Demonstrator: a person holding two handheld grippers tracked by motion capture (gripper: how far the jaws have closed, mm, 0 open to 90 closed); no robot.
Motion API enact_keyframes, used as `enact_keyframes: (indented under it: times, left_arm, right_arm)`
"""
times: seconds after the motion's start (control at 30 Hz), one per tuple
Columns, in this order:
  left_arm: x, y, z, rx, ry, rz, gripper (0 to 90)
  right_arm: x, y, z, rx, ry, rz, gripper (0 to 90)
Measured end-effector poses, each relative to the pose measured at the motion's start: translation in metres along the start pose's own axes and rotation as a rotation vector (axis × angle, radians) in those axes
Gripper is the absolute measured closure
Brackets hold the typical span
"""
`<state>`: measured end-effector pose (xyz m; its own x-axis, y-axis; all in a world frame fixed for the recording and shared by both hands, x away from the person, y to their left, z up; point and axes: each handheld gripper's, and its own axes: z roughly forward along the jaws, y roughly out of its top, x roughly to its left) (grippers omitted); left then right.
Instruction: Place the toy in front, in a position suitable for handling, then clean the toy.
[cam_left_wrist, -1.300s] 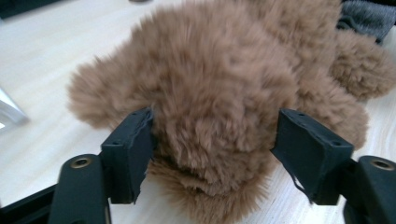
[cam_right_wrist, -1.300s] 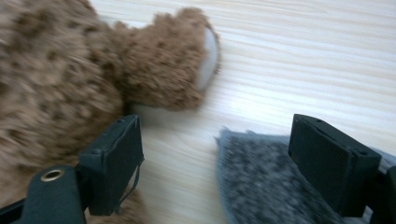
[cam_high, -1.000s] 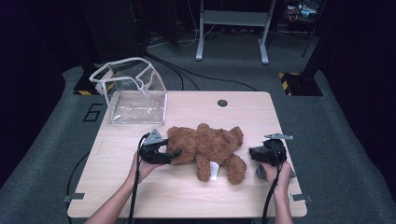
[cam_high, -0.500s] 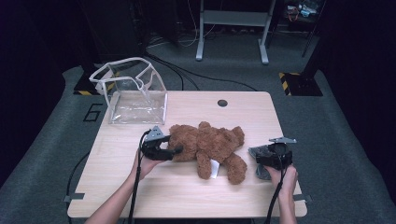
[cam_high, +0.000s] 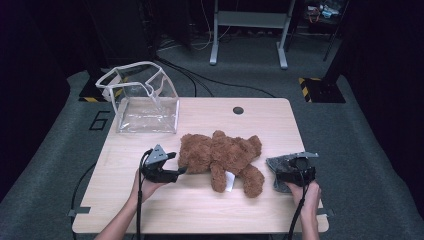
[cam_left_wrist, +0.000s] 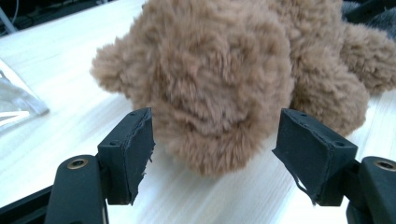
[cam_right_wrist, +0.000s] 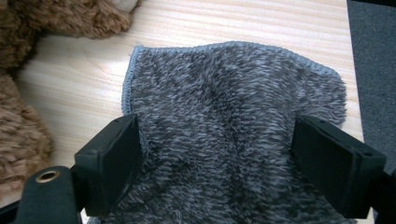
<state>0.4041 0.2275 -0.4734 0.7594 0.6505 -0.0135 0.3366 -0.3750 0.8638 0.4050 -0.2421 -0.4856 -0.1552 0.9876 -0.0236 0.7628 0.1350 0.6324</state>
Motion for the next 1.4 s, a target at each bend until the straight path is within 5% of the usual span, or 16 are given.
enact_keyframes:
  times: [0.27,0.53,0.8,1.0,1.13,1.4]
  left_arm:
    - [-0.005,-0.008,0.005,0.020,0.017,-0.004,34.6]
    - [-0.008,-0.012,0.019,0.043,0.038,-0.007,55.4]
    - [-0.004,-0.018,0.020,-0.005,0.027,-0.039,74.3]
    - [-0.008,-0.029,0.022,-0.069,0.060,-0.010,77.9]
    - [-0.007,-0.038,0.025,-0.121,0.054,-0.049,81.7]
    - [-0.004,-0.040,0.025,-0.108,0.037,-0.057,86.9]
  right_arm:
    - [0.000,-0.001,0.006,0.023,-0.014,-0.002,15.5]
    - [0.001,-0.003,0.011,0.049,-0.014,-0.002,15.8]
    - [-0.002,-0.010,0.018,0.046,0.026,0.035,29.3]
    - [-0.003,-0.013,0.017,0.025,0.035,0.032,36.0]
    - [-0.001,-0.013,0.015,0.026,0.038,0.016,44.1]
    - [-0.003,-0.012,0.014,0.034,0.038,0.026,51.2]
